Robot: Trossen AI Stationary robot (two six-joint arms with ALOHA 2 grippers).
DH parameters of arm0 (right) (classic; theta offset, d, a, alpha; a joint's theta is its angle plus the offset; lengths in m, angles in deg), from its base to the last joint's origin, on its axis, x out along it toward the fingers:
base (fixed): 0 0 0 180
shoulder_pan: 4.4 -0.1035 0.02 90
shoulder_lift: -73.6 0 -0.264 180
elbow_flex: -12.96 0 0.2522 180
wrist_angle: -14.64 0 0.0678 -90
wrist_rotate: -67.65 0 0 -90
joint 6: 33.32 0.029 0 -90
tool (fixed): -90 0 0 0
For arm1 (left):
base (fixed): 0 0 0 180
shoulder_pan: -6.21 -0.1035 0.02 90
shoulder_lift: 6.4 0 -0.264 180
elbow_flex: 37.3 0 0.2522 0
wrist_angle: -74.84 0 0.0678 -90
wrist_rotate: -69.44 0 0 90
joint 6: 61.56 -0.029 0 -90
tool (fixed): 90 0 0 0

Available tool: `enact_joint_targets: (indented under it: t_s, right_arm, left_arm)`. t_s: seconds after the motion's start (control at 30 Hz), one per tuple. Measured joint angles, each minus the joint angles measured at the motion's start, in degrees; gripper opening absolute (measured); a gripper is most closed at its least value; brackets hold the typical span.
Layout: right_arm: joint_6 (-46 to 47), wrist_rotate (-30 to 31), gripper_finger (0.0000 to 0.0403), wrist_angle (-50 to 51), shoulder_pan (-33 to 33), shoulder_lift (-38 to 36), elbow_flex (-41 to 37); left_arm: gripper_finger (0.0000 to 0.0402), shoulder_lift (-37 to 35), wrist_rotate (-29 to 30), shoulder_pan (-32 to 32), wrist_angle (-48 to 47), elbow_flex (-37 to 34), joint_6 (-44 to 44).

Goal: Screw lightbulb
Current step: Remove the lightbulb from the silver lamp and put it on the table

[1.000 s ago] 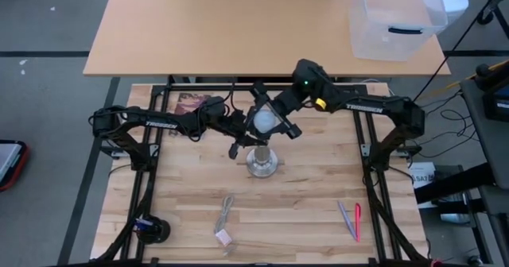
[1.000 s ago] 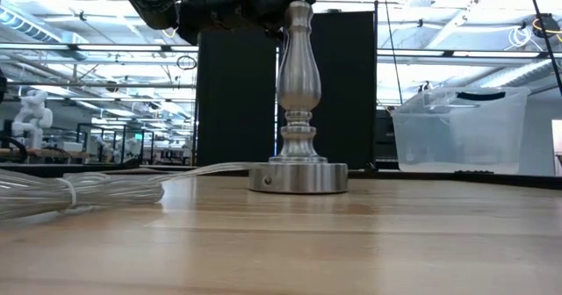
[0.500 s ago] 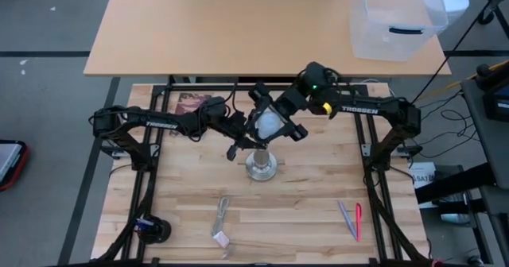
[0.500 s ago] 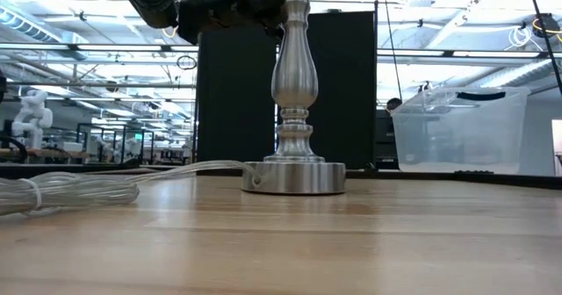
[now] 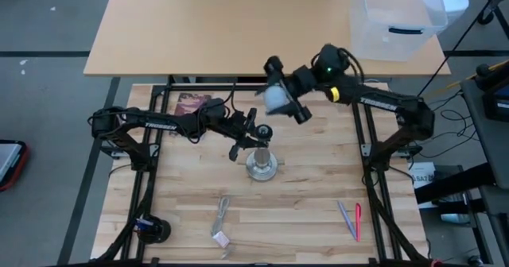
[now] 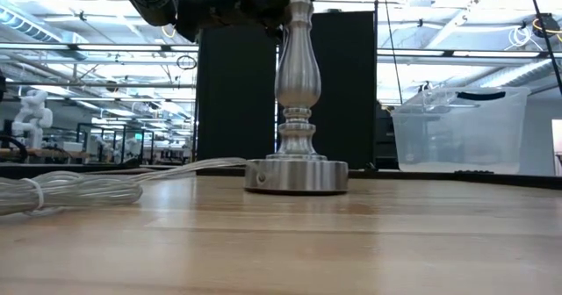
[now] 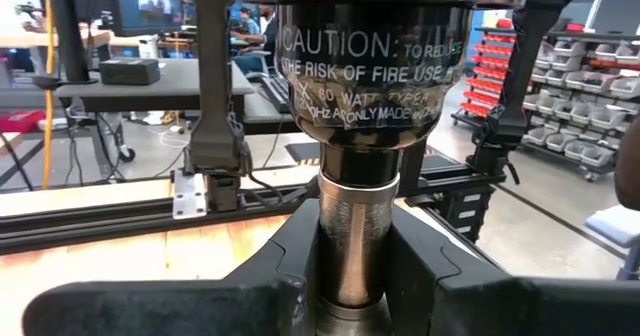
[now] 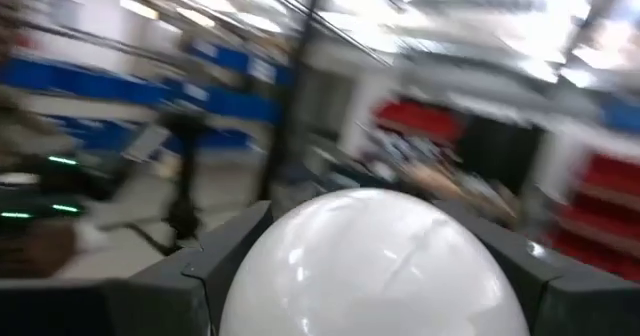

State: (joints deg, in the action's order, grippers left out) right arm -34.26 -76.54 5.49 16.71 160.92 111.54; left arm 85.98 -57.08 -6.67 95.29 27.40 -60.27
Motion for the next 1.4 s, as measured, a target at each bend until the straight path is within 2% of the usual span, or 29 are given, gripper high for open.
enact_joint_targets:
  t_s: [0.13, 0.27, 0.5, 0.67, 0.83, 0.93, 1.1, 1.27, 1.4]
  right_arm:
    - [-5.19, 9.98, 0.0255, 12.62, 1.70, -3.21, -0.04]
    - [-5.70, 16.99, 0.0254, 21.28, 2.60, -5.05, -0.04]
    - [0.60, 33.27, 0.0252, 37.99, 5.53, -6.29, -0.13]
    - [4.86, 41.57, 0.0252, 48.72, 8.53, -5.53, -1.20]
    - [9.75, 44.17, 0.0253, 50.18, 11.46, -5.56, -8.52]
    - [13.61, 45.66, 0.0253, 49.29, 13.10, -5.56, -16.12]
    - [21.62, 46.25, 0.0253, 38.38, 14.09, -5.82, -31.24]
    - [29.51, 44.70, 0.0253, 28.70, 11.52, -5.67, -42.25]
    - [34.17, 48.07, 0.0253, 26.02, 7.82, -5.69, -47.01]
  left_arm:
    - [0.0075, 0.00, 0.70, 0.00, -0.02, 0.00, 0.09]
    - [0.0075, -0.02, 1.02, 0.00, -0.02, 0.00, -0.01]
    - [0.0075, -0.02, 1.10, 0.00, 0.03, 0.00, -0.10]
    - [0.0075, -0.02, 1.15, 0.00, 0.03, 0.00, -0.10]
    - [0.0075, -0.02, 1.36, 0.00, 0.27, 0.00, 0.14]
    - [0.0075, -0.02, 1.50, -0.04, 0.36, 0.00, 0.31]
    - [0.0075, -0.02, 1.50, -0.04, 0.38, 0.00, 0.31]
    - [0.0075, -0.02, 1.50, -0.07, 0.40, 0.00, 0.73]
    - [0.0075, 0.00, 1.75, -0.07, 0.79, 0.00, 0.96]
